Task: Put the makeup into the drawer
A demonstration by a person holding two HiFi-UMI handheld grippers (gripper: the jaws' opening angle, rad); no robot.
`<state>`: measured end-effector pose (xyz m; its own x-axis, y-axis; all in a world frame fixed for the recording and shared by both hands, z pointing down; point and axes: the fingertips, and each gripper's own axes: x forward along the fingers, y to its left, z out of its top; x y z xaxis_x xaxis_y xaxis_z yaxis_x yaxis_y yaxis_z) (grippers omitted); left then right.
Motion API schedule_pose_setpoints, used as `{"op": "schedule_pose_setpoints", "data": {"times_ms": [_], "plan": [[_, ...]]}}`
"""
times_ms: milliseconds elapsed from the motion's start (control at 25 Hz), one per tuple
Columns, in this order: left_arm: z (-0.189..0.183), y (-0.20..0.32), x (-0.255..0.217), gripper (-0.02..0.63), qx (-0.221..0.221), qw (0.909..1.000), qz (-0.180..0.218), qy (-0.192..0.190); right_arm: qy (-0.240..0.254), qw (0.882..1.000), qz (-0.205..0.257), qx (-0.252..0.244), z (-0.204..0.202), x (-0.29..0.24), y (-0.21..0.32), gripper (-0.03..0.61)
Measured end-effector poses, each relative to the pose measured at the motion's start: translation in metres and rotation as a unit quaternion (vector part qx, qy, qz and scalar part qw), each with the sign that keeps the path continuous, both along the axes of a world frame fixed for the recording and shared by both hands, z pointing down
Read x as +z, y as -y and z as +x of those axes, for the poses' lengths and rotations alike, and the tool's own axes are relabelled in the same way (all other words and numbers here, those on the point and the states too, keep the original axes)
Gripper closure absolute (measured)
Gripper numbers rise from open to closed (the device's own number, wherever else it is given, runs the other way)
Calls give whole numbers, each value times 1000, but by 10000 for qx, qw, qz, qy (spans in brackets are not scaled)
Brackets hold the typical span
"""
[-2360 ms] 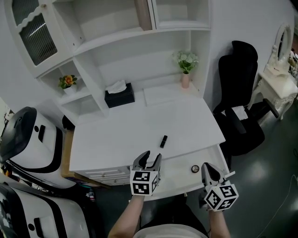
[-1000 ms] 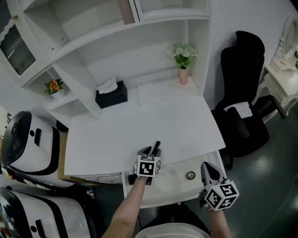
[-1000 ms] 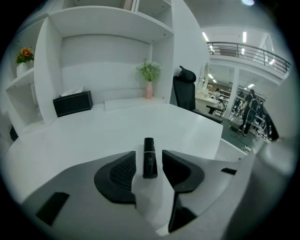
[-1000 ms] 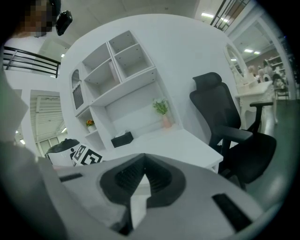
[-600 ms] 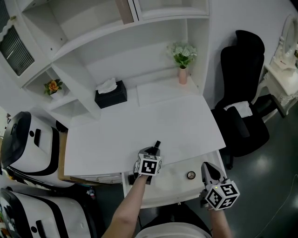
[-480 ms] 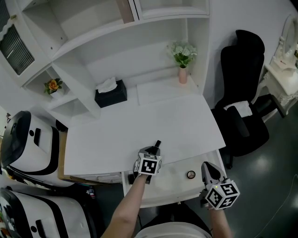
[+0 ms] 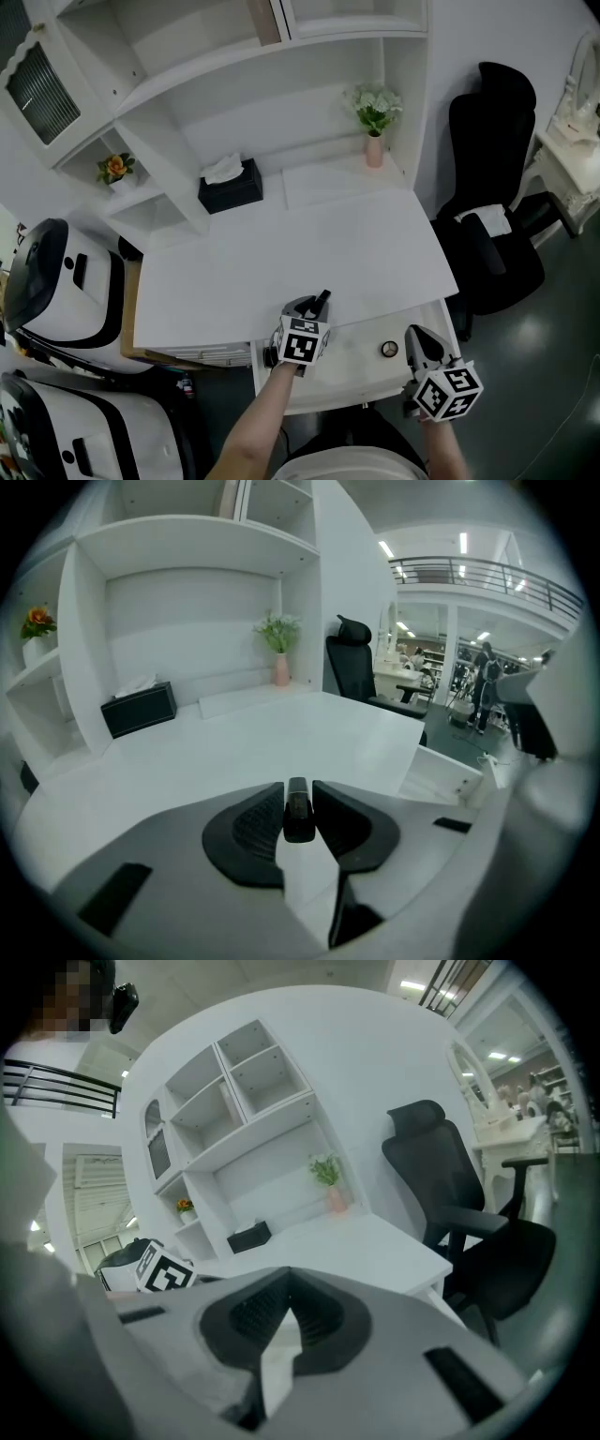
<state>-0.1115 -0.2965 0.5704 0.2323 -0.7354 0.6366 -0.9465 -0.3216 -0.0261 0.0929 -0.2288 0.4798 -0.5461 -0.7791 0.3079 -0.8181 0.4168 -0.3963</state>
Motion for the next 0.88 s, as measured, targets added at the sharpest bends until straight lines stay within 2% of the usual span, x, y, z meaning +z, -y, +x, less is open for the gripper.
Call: {"op": "schedule_pose_setpoints", "data": {"times_ms": [520, 880], "plan": [[10, -56, -47, 517, 292, 9978, 462, -369, 55, 9999, 101, -122, -19, -9, -18, 575], [18, -92, -50, 517, 511, 9966, 462, -454, 84, 9997, 133, -201, -33, -11, -34, 575]]}}
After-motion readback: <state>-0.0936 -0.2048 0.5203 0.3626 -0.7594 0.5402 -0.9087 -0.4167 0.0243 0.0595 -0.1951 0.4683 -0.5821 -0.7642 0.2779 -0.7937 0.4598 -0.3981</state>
